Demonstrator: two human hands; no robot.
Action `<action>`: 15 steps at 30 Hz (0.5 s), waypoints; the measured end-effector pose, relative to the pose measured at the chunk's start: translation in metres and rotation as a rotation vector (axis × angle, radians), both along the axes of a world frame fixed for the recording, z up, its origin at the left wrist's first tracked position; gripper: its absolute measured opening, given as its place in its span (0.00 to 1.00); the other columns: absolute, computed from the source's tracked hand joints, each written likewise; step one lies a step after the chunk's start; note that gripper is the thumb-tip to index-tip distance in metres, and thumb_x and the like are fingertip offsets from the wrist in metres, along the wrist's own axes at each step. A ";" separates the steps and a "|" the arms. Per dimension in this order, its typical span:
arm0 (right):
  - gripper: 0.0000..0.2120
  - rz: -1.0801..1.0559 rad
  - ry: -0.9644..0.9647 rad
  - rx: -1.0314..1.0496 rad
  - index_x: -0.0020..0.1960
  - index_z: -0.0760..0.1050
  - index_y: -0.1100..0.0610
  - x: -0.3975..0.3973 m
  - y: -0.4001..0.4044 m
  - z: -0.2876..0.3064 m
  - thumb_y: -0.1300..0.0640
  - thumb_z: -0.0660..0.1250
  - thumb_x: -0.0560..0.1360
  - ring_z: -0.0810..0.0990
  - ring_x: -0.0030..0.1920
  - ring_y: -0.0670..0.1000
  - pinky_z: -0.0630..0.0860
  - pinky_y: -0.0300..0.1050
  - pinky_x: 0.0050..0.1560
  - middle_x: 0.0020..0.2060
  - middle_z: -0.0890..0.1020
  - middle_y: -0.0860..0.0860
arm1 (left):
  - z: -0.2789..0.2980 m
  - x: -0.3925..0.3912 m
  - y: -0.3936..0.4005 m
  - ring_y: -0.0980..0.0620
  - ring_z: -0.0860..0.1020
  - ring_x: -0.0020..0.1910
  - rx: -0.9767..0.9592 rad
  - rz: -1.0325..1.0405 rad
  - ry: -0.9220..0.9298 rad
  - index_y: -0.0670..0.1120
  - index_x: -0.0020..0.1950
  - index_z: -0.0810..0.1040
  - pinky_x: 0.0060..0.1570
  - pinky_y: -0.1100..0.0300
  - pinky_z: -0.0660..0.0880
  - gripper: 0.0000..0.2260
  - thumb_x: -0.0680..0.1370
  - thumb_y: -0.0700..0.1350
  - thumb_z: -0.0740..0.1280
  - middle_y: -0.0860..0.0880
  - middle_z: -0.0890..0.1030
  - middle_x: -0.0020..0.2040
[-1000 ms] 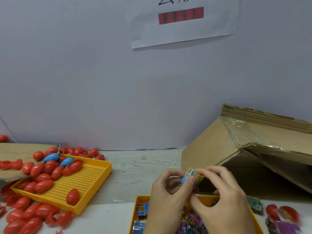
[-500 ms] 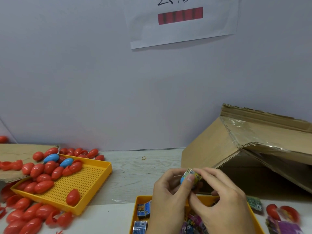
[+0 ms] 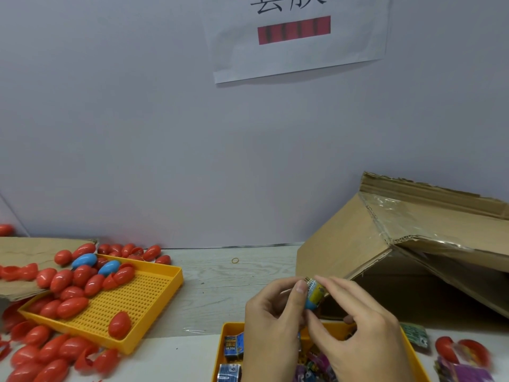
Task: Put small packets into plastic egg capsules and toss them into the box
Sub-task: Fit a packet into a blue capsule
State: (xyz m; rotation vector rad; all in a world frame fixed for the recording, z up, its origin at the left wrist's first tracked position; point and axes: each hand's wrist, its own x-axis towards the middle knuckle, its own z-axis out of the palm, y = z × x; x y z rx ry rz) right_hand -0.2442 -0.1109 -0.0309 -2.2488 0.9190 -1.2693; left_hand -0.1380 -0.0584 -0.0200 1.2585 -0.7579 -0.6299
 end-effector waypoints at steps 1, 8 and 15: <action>0.24 -0.011 -0.004 0.005 0.56 0.82 0.47 0.001 0.001 0.000 0.56 0.81 0.60 0.81 0.49 0.45 0.79 0.37 0.39 0.50 0.82 0.41 | 0.000 -0.001 0.000 0.48 0.85 0.40 -0.004 0.006 0.011 0.59 0.42 0.86 0.41 0.57 0.82 0.05 0.71 0.50 0.70 0.47 0.86 0.39; 0.23 0.050 -0.028 0.028 0.54 0.82 0.50 -0.001 0.000 0.004 0.60 0.81 0.60 0.81 0.46 0.44 0.76 0.32 0.38 0.49 0.82 0.43 | 0.001 -0.002 -0.001 0.47 0.85 0.45 -0.035 -0.038 0.101 0.52 0.45 0.86 0.42 0.53 0.83 0.09 0.66 0.50 0.74 0.44 0.86 0.44; 0.25 0.088 -0.049 0.028 0.55 0.83 0.52 -0.002 -0.002 0.001 0.67 0.79 0.60 0.80 0.48 0.41 0.74 0.26 0.47 0.49 0.81 0.43 | -0.001 0.000 -0.001 0.41 0.85 0.41 0.009 -0.121 0.046 0.46 0.50 0.85 0.40 0.57 0.82 0.07 0.72 0.41 0.74 0.40 0.86 0.43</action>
